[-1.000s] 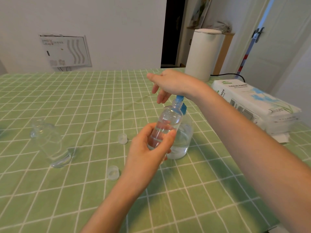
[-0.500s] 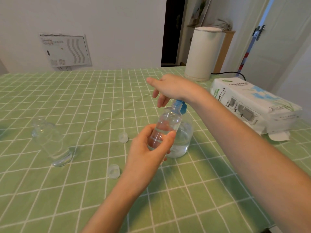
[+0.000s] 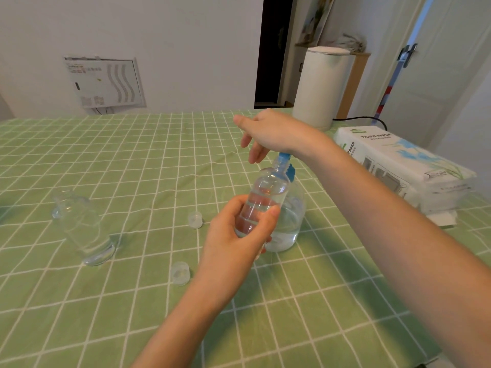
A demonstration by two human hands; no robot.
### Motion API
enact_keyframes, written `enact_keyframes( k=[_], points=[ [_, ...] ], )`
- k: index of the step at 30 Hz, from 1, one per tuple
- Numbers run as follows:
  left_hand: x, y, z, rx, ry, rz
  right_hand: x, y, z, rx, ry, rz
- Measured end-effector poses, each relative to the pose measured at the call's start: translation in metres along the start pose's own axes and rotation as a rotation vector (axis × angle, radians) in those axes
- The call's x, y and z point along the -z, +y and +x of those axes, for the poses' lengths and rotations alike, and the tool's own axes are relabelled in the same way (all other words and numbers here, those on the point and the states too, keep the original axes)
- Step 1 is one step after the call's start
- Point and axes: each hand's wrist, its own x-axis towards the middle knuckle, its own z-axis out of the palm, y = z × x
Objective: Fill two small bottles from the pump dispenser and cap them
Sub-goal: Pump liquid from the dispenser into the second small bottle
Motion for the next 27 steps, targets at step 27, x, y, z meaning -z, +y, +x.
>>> enact_keyframes(
  k=[27],
  points=[
    [-0.001,0.000,0.000,0.003,0.008,0.000,-0.002,0.002,0.001,0.000,-0.015,0.021]
  ],
)
